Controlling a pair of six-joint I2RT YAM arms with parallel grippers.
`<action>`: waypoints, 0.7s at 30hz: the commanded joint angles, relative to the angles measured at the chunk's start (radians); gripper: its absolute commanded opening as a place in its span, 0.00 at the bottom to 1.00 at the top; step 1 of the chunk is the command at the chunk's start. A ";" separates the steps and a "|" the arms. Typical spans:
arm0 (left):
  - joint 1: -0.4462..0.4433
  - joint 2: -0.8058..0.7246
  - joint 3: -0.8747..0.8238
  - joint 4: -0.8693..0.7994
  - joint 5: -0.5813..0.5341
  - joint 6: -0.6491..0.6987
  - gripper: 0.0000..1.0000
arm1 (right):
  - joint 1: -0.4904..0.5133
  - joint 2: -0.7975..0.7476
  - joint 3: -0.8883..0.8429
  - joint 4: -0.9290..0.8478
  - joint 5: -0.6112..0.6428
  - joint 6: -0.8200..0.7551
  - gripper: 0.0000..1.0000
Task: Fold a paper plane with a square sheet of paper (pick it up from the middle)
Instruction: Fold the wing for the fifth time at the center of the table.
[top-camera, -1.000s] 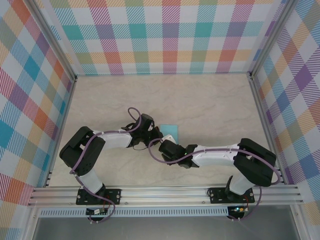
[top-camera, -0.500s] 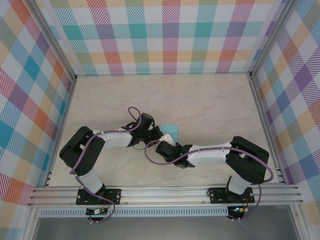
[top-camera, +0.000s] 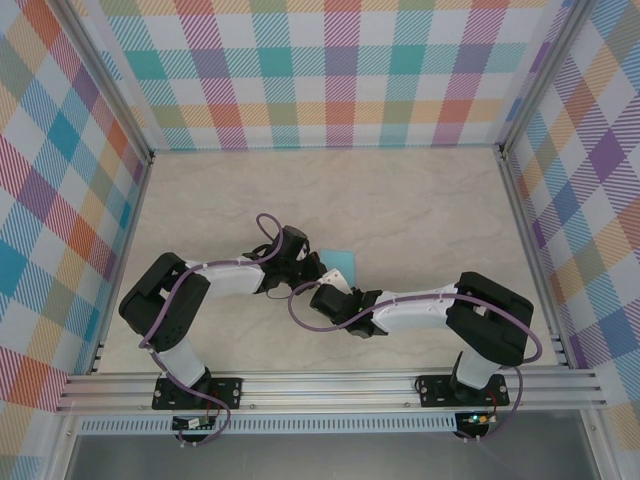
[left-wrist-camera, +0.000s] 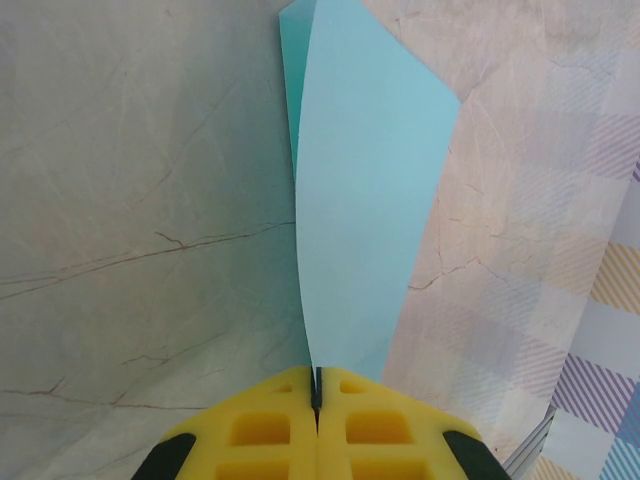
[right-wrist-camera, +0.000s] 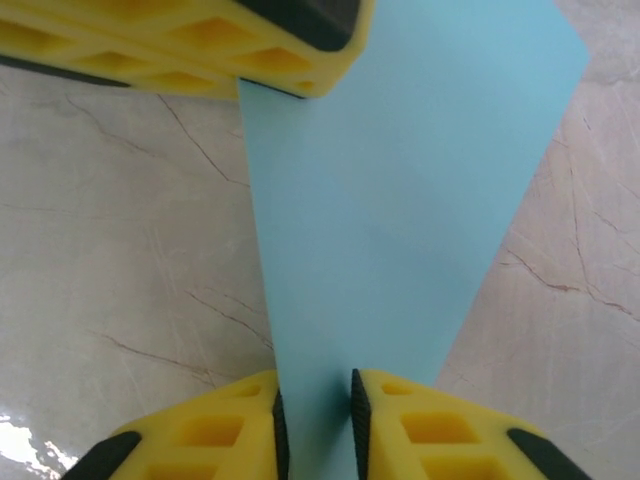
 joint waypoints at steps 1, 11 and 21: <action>-0.005 -0.016 0.017 -0.030 0.004 0.005 0.02 | 0.007 -0.011 0.008 -0.007 0.030 0.017 0.19; 0.014 -0.065 0.012 -0.087 -0.039 0.011 0.26 | -0.002 -0.045 -0.026 0.053 -0.024 0.029 0.07; 0.097 -0.218 -0.036 -0.204 -0.140 0.027 0.52 | -0.079 -0.102 -0.097 0.170 -0.237 0.075 0.06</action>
